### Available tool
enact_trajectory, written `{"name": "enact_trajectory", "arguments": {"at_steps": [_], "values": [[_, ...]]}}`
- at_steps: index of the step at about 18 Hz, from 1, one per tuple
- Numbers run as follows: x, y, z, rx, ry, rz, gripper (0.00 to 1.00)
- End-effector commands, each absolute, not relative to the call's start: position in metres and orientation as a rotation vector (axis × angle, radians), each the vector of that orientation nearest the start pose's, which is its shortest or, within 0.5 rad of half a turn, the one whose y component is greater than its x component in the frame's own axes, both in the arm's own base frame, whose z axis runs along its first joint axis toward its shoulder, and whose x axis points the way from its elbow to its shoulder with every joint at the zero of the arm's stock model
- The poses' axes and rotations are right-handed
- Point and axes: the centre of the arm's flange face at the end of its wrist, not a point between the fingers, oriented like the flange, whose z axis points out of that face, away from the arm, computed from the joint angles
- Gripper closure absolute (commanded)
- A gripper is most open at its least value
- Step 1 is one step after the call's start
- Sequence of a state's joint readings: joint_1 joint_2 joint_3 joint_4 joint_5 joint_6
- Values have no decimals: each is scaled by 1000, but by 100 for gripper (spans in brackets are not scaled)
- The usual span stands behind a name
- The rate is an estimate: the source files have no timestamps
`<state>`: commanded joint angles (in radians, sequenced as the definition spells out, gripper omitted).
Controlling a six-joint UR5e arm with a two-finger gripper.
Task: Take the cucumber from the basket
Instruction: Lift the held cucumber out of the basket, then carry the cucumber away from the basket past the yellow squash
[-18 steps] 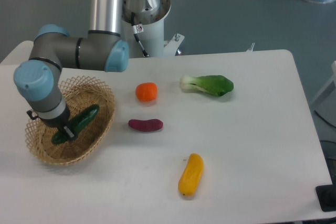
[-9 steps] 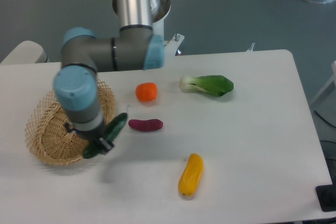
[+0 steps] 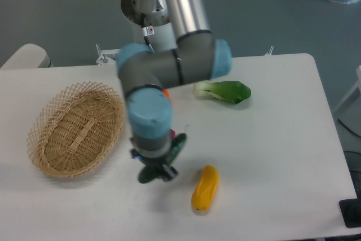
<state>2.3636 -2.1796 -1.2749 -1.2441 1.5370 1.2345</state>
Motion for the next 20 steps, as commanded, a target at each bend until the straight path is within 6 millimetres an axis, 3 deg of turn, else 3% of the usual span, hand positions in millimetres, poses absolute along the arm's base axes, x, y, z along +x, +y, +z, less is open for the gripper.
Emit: {"name": "enact_trajectory", "arguments": {"at_steps": [2, 7, 10, 13, 20], "values": [[-448, 589, 297, -3012, 721, 13, 89], [-526, 570, 284, -3015, 767, -23, 89], [-549, 571, 270, -3010, 810, -48, 89], [-561, 579, 269, -2984, 875, -25, 90], [-561, 575, 266, -2978, 981, -26, 88]]}}
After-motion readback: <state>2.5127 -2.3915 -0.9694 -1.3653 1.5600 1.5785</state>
